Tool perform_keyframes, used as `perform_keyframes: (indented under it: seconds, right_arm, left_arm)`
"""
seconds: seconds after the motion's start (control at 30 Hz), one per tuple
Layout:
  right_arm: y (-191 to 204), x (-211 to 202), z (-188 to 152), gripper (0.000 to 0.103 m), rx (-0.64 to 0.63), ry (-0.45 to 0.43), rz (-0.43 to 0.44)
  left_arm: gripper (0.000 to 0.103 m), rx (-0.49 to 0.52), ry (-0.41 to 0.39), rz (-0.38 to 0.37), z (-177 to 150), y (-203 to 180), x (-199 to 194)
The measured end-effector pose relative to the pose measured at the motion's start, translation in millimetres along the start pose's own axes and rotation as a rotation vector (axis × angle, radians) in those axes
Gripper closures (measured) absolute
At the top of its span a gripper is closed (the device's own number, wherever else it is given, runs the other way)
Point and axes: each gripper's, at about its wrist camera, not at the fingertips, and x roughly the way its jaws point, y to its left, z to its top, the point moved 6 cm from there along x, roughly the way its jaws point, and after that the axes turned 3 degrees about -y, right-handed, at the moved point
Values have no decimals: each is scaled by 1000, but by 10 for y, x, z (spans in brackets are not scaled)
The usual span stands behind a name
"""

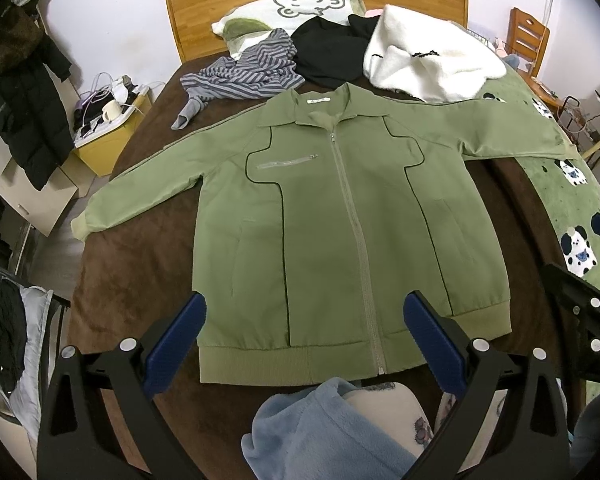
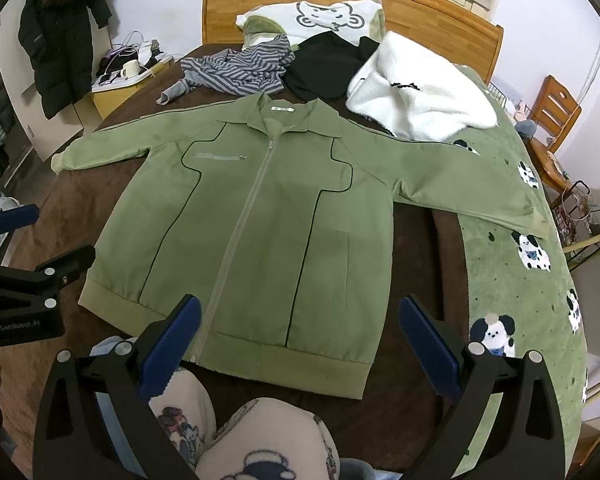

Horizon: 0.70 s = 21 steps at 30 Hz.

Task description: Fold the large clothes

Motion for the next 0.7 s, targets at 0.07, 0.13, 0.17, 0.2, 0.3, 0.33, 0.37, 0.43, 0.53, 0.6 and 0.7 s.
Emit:
perform_keyframes:
  seconds: [0.07, 0.13, 0.17, 0.2, 0.3, 0.33, 0.37, 0.43, 0.53, 0.6, 0.7]
  right_arm:
    - [-8, 4, -1, 6, 0, -1, -3]
    - [-16, 7, -8, 6, 2, -2, -4]
    - [-22, 10, -9, 6, 3, -2, -6]
    - [-27, 8, -13, 6, 5, -2, -6]
    - [-49, 1, -22, 6, 4, -2, -7]
    - [-49, 2, -21, 6, 4, -1, -7]
    - [-57, 8, -24, 6, 4, 1, -6]
    - [-76, 17, -36, 6, 5, 3, -6]
    - [-80, 17, -42, 6, 6, 4, -4]
    - [-79, 18, -42, 6, 6, 4, -4]
    - [-86, 23, -49, 6, 10, 7, -3]
  left_arm:
    - [6, 1, -1, -1, 1, 0, 4]
    - [6, 2, 0, -2, 0, -1, 5]
    - [6, 4, 0, -1, -6, 1, 14]
    - [6, 5, 1, -1, -6, 9, 24]
    - [6, 3, 2, 0, -15, -2, 33]
    - [6, 2, 3, 0, -15, 4, 44]
    - [6, 2, 3, 1, -17, 2, 45]
    - [6, 3, 2, 1, -19, 0, 50]
    - [6, 7, 4, 4, -33, -20, 58]
    - [6, 9, 7, 5, -43, -41, 72]
    - [6, 16, 12, 6, -49, -71, 104]
